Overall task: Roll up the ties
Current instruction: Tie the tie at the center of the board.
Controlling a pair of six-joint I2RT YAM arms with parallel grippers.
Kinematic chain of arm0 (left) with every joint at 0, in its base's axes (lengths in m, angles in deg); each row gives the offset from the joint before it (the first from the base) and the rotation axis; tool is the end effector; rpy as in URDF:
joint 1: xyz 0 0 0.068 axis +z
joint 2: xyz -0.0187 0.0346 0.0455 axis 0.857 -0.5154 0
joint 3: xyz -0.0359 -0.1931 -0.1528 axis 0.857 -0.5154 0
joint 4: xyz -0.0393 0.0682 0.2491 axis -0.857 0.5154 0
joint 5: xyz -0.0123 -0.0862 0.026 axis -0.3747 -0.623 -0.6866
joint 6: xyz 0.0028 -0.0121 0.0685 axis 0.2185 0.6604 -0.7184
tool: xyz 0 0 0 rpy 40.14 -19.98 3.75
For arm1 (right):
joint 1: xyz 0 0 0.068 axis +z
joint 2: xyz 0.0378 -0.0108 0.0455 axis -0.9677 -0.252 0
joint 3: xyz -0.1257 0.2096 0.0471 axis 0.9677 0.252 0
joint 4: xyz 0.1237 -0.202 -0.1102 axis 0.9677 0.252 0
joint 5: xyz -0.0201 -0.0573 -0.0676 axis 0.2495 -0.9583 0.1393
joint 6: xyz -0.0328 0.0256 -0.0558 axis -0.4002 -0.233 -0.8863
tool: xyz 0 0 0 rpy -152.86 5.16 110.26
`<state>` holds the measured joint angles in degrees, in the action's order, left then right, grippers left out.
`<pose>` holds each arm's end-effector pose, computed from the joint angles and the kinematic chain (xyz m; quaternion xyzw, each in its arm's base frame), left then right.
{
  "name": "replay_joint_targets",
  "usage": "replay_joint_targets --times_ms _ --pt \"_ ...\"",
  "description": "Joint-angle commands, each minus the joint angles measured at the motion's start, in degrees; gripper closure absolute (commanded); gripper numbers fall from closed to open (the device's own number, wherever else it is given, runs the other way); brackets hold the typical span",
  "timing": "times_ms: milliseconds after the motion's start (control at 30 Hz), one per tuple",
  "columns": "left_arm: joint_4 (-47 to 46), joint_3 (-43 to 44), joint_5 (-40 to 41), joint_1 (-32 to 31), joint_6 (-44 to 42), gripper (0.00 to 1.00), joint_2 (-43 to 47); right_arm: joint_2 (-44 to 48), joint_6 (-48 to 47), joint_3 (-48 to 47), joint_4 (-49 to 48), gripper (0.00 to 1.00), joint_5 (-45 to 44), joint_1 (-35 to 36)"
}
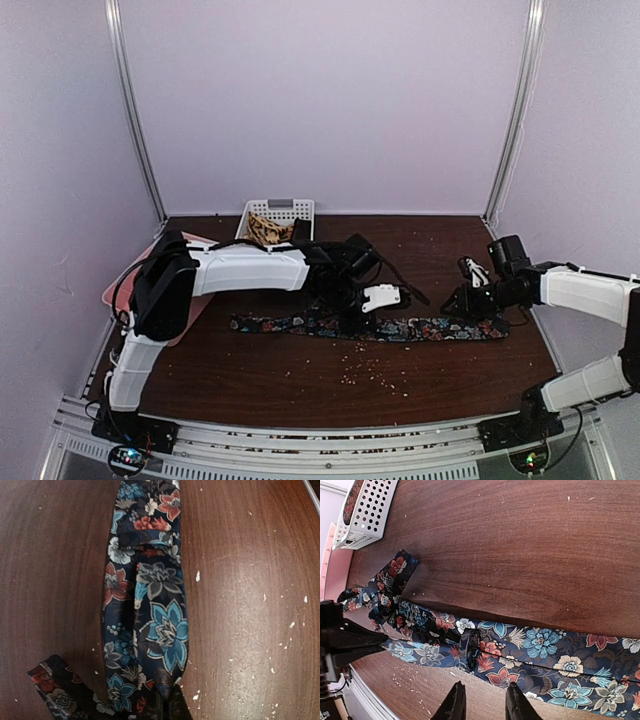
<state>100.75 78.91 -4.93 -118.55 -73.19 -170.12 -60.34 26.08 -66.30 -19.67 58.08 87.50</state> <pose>0.2368 -0.4296 0.1421 0.6477 0.7035 -0.1958 0.2170 0.2377 0.0812 0.1528 -0.0169 0.9243 0.3270 0.1962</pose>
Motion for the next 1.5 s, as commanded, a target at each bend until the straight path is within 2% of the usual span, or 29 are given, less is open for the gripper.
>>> replay_joint_targets --times_ms 0,133,500,667,867,1033,1467 --pt "3.7 3.6 -1.2 0.2 -1.0 1.0 -3.1 -0.9 1.0 0.4 -1.4 0.71 1.1 -0.5" --pt "6.6 6.5 -1.2 0.2 -0.9 1.0 -5.6 -1.5 1.5 0.5 -1.8 0.7 1.4 -0.6" --pt "6.8 11.4 -3.3 0.3 3.4 1.0 -8.6 -3.7 2.5 0.8 -1.7 0.67 1.9 -0.9" --pt "12.5 17.2 -1.0 0.5 3.7 1.0 -12.2 -3.8 3.0 0.5 -1.7 0.67 2.4 -1.1" --pt "11.8 11.8 -2.1 2.8 5.4 1.0 -9.1 -3.6 2.8 -0.2 -1.0 0.67 2.6 -1.2" --pt "13.5 10.6 -0.6 3.5 5.2 1.0 -8.5 -3.8 3.0 -0.1 -1.4 0.67 2.9 -1.3" --pt "16.2 17.8 -7.4 1.3 6.1 1.0 -12.3 -3.8 2.9 0.2 -1.7 0.68 2.9 -1.3"
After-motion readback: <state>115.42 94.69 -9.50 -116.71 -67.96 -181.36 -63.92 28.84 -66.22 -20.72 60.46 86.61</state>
